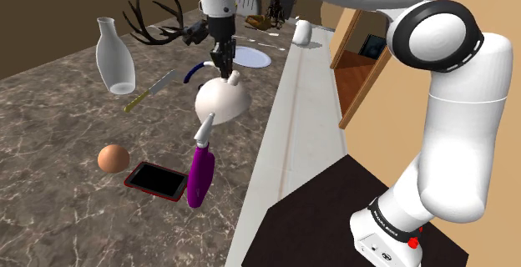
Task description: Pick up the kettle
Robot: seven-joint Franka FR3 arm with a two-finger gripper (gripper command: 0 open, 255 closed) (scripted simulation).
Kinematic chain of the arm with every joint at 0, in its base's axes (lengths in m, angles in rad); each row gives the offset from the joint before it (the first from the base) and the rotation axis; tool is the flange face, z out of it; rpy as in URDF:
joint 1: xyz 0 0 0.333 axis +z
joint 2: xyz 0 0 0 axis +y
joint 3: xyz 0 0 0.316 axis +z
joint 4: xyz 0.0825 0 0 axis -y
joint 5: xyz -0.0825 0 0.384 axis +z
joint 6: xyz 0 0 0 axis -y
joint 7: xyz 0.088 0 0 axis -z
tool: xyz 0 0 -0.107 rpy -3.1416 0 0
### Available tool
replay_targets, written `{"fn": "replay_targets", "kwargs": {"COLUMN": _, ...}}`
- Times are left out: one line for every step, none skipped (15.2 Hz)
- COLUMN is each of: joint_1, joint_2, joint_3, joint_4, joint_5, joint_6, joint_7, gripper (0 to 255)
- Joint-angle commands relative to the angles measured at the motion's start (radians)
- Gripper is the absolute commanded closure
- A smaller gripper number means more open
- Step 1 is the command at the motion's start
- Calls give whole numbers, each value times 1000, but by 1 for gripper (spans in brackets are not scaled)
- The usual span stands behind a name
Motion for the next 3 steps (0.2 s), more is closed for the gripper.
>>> {"fn": "replay_targets", "kwargs": {"joint_1": 3, "joint_2": -2, "joint_3": 1, "joint_4": 29, "joint_5": 0, "joint_6": -29, "joint_7": -1, "gripper": 255}}
{"fn": "replay_targets", "kwargs": {"joint_1": 3, "joint_2": -2, "joint_3": 1, "joint_4": 31, "joint_5": 0, "joint_6": -32, "joint_7": -1, "gripper": 255}}
{"fn": "replay_targets", "kwargs": {"joint_1": 3, "joint_2": -2, "joint_3": 1, "joint_4": 31, "joint_5": 0, "joint_6": -32, "joint_7": -1, "gripper": 255}}
